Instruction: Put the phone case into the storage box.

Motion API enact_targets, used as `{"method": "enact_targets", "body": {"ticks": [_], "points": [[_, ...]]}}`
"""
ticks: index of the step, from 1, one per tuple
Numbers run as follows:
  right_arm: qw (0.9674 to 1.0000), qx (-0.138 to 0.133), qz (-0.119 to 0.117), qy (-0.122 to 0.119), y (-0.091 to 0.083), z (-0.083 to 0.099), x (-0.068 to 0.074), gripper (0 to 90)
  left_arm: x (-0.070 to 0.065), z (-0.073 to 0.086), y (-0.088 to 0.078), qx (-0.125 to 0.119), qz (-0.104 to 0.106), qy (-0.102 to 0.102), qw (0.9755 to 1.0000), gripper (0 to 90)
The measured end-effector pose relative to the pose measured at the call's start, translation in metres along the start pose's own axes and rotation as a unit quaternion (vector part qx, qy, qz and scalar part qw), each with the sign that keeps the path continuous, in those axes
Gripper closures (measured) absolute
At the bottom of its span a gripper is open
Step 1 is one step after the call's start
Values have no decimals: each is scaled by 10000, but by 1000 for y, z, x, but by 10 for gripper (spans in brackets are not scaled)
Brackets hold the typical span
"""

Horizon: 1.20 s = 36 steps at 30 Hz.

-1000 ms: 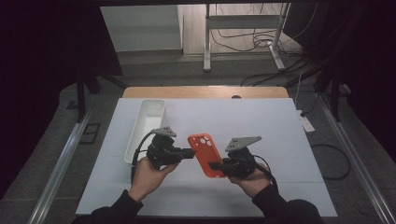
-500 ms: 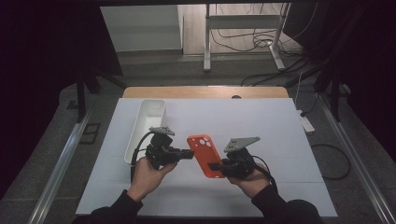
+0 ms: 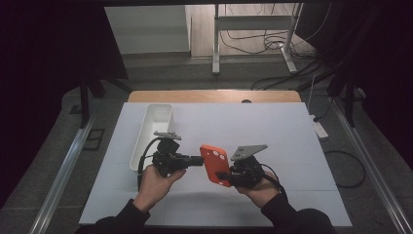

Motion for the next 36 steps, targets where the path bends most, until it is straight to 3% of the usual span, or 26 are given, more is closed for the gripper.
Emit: {"method": "enact_targets", "body": {"ticks": [11,21,27,36], "points": [[9998,-77,205,-34,3,-3,-2,431,1,0,3,-5,-155,-87,9998,893],[9995,-204,243,-23,3,-7,-1,290,6,0,2,-12,-340,-157,9993,892],[9995,-87,286,30,-1,-1,-3,124,13,-2,-3,-55,-447,-102,9989,891],[9993,27,350,135,-10,9,-8,51,22,-8,-12,-150,-532,-102,9984,891]]}}
Point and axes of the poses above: each handheld gripper's, and its own axes: y roughly forward along the jaws, z roughly out of its underside, x roughly to its left, the point moved 9 cm from there along y, roughly forward along the jaws, and after that the axes turned 8 degrees about -y, right-handed, at the moved point
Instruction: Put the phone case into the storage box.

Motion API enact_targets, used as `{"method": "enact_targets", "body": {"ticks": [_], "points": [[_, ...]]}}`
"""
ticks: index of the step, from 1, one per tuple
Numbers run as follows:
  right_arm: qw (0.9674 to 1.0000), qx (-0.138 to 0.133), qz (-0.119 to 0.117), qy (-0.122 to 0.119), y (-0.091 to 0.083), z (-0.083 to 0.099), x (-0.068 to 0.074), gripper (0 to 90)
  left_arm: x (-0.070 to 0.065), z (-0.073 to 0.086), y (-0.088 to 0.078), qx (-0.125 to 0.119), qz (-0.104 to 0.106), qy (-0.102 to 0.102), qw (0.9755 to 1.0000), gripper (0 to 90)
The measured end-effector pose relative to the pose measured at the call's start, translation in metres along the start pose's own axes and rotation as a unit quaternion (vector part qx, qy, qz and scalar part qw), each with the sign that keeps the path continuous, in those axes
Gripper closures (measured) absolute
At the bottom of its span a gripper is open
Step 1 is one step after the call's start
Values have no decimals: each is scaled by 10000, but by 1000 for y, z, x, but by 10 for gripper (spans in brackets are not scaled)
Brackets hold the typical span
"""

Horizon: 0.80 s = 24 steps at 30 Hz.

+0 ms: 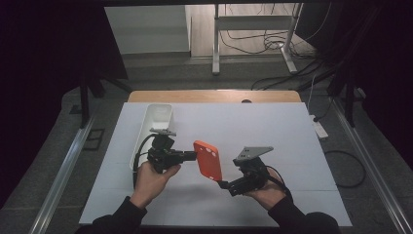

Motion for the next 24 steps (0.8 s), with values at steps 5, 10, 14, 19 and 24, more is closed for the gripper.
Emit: {"method": "enact_targets", "body": {"ticks": [5,10,14,19,24], "points": [[10000,10,2,92,-3,4,-3,28,4,-2,-3,-22,-26,11,10000,892],[9999,9,42,142,-8,8,-7,10,8,-4,-6,-36,-22,22,10000,891],[9999,53,88,128,-11,13,-8,0,12,-6,-9,-53,-47,14,10000,891],[9998,87,146,144,-17,18,-10,0,17,-9,-11,-60,-69,19,10000,891],[9996,80,207,200,-23,22,-13,0,21,-14,-14,-71,-71,23,9999,891]]}}
Point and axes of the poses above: each handheld gripper's, and its own axes: y roughly forward along the jaws, z roughly out of its underside, x roughly to its left, the point moved 9 cm from there along y, roughly forward along the jaws, and after that the axes turned 8 degrees about -y, right-handed, at the moved point
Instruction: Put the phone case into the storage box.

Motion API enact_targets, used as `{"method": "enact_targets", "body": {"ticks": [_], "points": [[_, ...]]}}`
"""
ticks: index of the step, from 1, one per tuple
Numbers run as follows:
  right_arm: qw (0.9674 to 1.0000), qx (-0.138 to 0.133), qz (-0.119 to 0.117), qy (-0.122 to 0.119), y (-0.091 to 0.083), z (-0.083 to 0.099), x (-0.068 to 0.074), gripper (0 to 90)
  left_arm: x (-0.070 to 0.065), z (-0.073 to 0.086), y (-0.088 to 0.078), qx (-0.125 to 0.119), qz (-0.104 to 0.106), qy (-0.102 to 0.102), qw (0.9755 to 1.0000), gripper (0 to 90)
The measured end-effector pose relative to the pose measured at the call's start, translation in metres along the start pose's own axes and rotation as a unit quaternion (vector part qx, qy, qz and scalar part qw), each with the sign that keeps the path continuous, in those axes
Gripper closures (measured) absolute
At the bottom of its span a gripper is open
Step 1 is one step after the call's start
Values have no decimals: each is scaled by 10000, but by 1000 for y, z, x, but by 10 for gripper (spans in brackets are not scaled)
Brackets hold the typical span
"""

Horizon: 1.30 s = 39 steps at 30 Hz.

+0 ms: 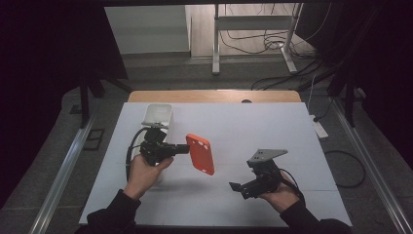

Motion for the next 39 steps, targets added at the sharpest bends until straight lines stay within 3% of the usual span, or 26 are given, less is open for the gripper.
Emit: {"method": "enact_targets", "body": {"ticks": [25,39], "points": [[9994,47,340,58,-26,22,-6,0,18,-20,-13,-117,-67,-152,9998,891],[9978,21,597,273,-44,38,-19,0,27,-34,-23,-225,-141,-238,9994,891]]}}
Point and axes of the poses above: each handheld gripper's, and its own axes: y roughly forward along the jaws, z roughly out of its underside, x roughly to its left, the point moved 9 cm from there along y, roughly forward along the jaws, and after that the axes turned 8 degrees about -y, right-handed, at the moved point
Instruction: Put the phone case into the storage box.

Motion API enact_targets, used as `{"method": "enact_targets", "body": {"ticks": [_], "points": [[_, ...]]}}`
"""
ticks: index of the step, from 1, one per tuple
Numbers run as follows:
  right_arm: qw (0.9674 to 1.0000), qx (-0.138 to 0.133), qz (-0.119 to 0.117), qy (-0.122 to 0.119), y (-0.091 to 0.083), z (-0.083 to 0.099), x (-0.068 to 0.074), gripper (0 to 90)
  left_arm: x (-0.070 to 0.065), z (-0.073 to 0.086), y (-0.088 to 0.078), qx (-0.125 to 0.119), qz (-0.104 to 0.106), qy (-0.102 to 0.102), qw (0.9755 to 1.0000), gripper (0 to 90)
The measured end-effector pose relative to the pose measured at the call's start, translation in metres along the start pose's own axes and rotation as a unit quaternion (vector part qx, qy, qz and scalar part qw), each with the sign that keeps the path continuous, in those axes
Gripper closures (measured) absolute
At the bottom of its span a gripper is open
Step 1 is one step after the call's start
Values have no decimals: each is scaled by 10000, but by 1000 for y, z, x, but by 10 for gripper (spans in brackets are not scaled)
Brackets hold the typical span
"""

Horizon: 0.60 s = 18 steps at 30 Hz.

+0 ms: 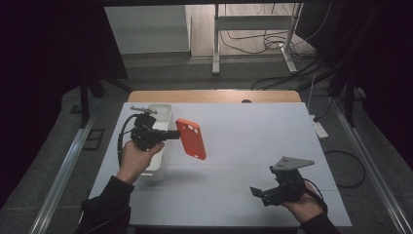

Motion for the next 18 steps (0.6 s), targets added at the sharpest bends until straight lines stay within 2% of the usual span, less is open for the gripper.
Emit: {"method": "enact_targets", "body": {"ticks": [9,18], "points": [[9994,105,298,135,-8,15,-14,0,5,-10,-6,-44,-85,-13,10000,891],[9982,90,502,315,-17,25,-25,0,10,-19,-15,-85,-155,-22,9998,891]]}}
Point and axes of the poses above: each handheld gripper's, and its own axes: y roughly forward along the jaws, z roughly out of its underside, x roughly to its left, the point moved 9 cm from there along y, roughly forward along the jaws, and after that the axes turned 8 degrees about -y, right-handed, at the moved point
